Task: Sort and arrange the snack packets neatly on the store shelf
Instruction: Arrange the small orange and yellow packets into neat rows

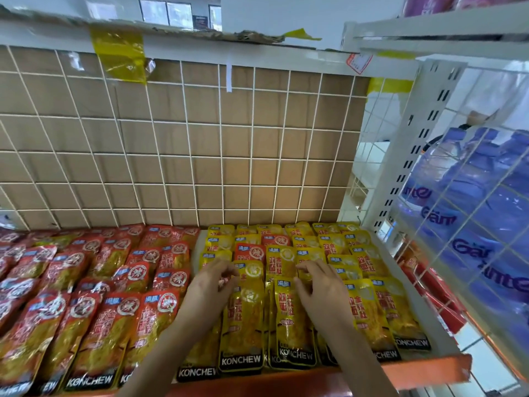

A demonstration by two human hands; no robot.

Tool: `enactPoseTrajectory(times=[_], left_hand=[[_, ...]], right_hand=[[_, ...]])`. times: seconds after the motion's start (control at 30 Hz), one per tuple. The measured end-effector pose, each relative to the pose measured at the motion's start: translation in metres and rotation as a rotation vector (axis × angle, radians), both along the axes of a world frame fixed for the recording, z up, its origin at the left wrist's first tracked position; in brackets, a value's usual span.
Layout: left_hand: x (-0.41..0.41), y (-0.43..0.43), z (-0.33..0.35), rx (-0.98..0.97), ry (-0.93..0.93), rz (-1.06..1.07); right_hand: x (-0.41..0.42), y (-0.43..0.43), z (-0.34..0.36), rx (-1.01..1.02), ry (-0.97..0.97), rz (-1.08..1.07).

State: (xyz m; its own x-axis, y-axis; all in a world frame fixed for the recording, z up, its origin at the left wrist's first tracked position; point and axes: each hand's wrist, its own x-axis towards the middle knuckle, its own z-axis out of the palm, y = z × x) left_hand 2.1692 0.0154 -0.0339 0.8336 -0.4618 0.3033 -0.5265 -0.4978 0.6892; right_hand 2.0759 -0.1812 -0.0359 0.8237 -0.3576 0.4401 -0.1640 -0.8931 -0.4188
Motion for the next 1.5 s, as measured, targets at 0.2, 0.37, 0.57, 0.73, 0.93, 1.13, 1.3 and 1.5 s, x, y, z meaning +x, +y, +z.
enactPoseTrajectory(times=[0.2, 0.37, 0.57, 0.73, 0.93, 1.13, 1.3, 1.5], left_hand=[[0.019, 0.027, 0.001, 0.032, -0.027, 0.122], [0.030, 0.036, 0.002, 0.170, 0.028, 0.171], [0.035, 0.034, 0.001, 0.248, 0.040, 0.126], [0.039, 0.034, 0.005, 0.270, 0.057, 0.055], [0.047, 0.034, 0.005, 0.314, 0.084, 0.017], [0.053, 0.030, 0.005, 0.408, 0.072, -0.014], [0.053, 0.029, 0.010, 0.304, 0.063, -0.014], [0.063, 0.030, 0.029, 0.088, 0.091, 0.035]], right_hand=[[0.011, 0.001, 0.015, 0.146, 0.051, 0.048], [0.041, 0.007, 0.023, 0.108, 0.159, 0.125], [0.081, 0.018, 0.023, 0.000, 0.270, 0.223], [0.098, 0.024, 0.017, -0.073, 0.346, 0.222], [0.105, 0.019, 0.022, -0.040, 0.399, 0.213], [0.113, 0.017, 0.026, 0.050, 0.450, 0.198], [0.116, 0.015, 0.029, 0.027, 0.480, 0.197], [0.119, 0.019, 0.030, 0.133, 0.314, 0.100]])
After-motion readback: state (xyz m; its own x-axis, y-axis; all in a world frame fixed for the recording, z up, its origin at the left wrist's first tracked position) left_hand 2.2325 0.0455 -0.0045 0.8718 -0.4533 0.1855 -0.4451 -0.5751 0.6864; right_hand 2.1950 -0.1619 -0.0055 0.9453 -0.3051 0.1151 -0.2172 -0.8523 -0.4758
